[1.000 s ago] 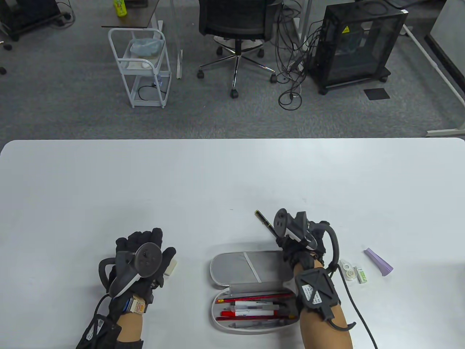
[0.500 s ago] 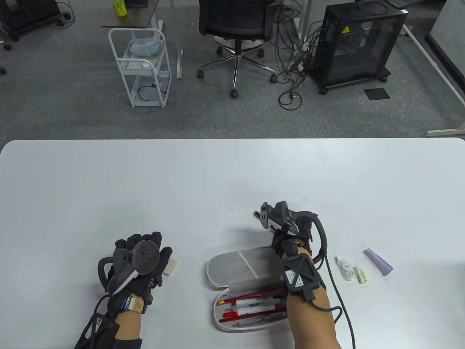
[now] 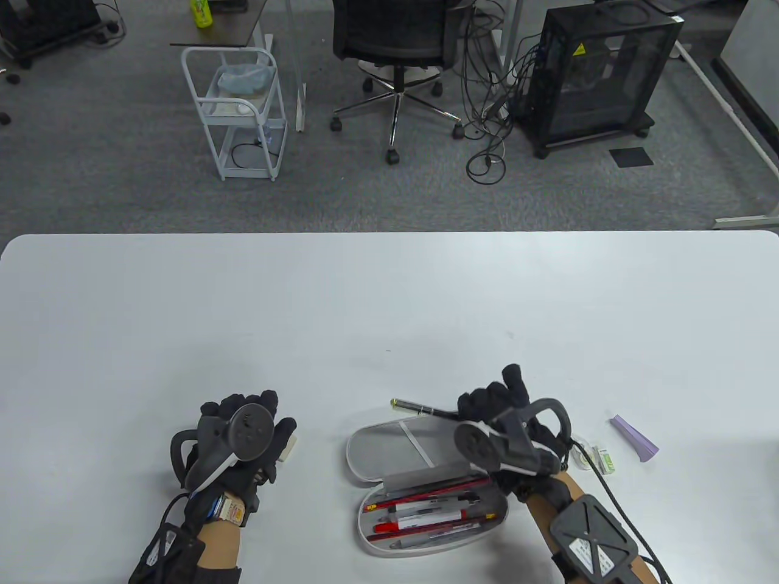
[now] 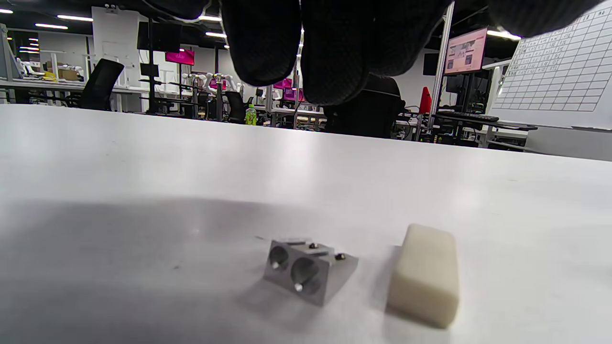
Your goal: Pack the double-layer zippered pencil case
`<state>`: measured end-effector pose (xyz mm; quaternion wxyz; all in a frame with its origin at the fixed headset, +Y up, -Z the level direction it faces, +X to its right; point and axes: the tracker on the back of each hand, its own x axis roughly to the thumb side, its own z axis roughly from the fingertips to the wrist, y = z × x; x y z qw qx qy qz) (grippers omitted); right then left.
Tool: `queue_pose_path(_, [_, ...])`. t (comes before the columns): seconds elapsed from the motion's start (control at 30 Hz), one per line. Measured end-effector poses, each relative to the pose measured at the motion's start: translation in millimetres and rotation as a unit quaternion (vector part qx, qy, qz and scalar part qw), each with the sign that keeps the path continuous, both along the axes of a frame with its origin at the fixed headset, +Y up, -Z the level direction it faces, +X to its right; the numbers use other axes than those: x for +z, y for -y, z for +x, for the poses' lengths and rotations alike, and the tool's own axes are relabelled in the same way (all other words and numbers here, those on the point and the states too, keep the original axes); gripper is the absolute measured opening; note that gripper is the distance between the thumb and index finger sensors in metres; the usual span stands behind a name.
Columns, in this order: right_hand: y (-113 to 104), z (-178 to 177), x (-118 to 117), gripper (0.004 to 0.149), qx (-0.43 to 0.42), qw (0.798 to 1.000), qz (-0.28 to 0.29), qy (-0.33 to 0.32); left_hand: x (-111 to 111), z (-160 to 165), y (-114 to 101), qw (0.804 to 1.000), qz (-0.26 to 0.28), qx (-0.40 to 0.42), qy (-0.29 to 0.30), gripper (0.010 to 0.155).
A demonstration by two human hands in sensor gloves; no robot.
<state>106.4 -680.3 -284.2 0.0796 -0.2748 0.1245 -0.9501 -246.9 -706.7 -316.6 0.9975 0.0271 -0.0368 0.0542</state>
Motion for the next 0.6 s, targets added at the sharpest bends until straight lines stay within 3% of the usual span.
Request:
queue_pose_path(0.13, [19.9, -18.5, 46.0, 0.051, 0.069, 0.996, 0.010, -0.063, 3.6, 4.5, -1.0, 1.000, 0.007, -0.007, 0.009, 0.063])
queue_pose_path(0.23, [37.0, -25.7, 65.0, 0.051, 0.121, 0.989, 0.004, -0.083, 5.9, 8.8, -1.4, 1.000, 0.012, -0.013, 0.015, 0.063])
queue_pose_path(0.4, [55.2, -23.6, 65.0, 0.052, 0.128, 0.988, -0.046, -0.075, 7.6, 12.8, 2.0, 0.999, 0.007, -0.035, 0.019, 0.063])
queue_pose_path(0.6, [46.7, -9.3, 52.6, 0.063, 0.065, 0.994, -0.075, -0.054, 7.6, 11.8, 2.0, 0.999, 0.002, -0.033, 0.015, 0.063])
